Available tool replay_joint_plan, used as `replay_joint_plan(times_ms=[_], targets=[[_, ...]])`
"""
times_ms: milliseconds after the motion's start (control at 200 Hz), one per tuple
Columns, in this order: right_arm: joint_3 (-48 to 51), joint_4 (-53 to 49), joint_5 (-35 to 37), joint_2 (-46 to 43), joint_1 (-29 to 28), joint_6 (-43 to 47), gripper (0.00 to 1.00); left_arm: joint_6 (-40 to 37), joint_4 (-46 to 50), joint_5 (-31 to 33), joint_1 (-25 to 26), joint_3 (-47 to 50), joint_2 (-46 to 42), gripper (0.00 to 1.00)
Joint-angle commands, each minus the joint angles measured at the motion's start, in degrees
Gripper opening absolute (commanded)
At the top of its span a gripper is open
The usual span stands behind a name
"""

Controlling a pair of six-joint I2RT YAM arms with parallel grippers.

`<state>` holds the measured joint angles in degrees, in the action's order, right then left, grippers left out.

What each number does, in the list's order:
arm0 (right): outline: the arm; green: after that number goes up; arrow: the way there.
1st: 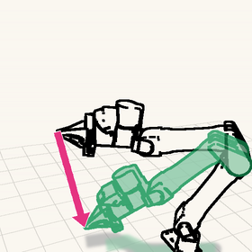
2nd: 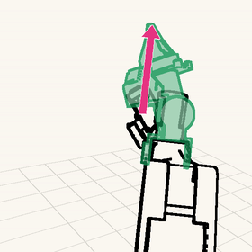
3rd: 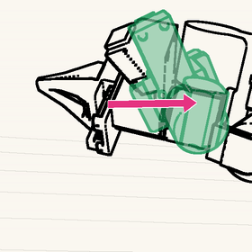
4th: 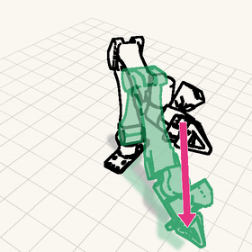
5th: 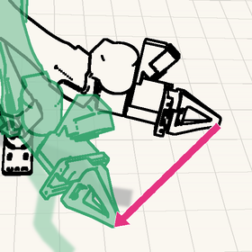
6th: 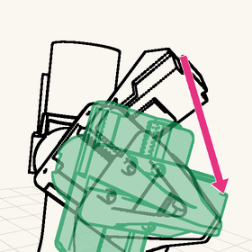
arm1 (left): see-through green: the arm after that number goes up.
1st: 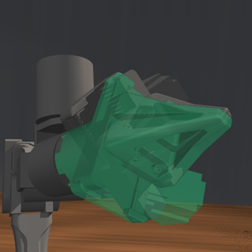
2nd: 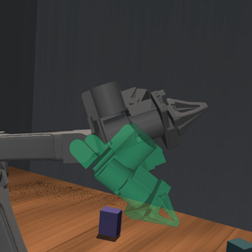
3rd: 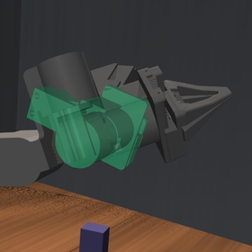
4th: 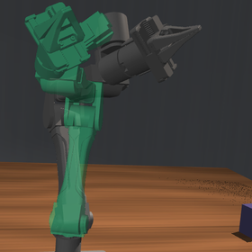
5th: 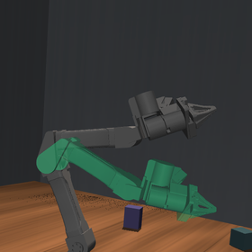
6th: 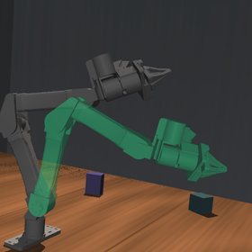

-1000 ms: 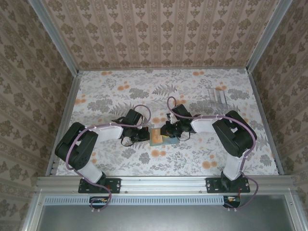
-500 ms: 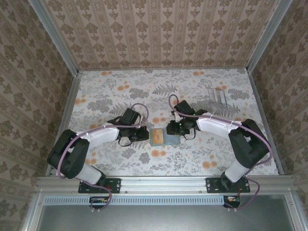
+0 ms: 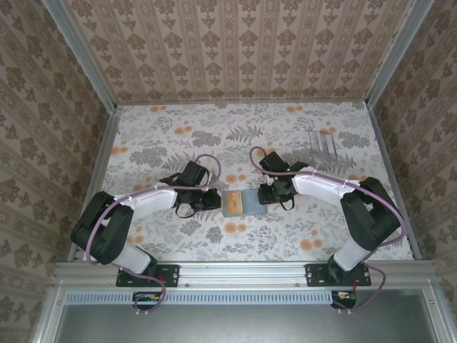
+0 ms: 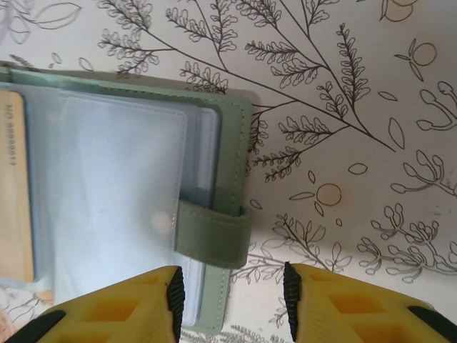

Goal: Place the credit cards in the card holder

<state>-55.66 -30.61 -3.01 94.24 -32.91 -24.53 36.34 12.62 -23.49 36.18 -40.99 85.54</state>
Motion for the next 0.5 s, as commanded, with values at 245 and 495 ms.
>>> replay_joint_plan(times_ms=[245, 495], targets=[[-2.9, 0.4, 7.5, 4.8, -0.1, -2.0, 0.48, -0.3, -1.9, -1.3, 0.6, 0.5, 1.4, 0.27], [-1.9, 0.6, 17.2, 2.4, 1.3, -7.0, 0.42, 0.1, -3.1, -0.9, 0.6, 0.4, 4.3, 0.24]])
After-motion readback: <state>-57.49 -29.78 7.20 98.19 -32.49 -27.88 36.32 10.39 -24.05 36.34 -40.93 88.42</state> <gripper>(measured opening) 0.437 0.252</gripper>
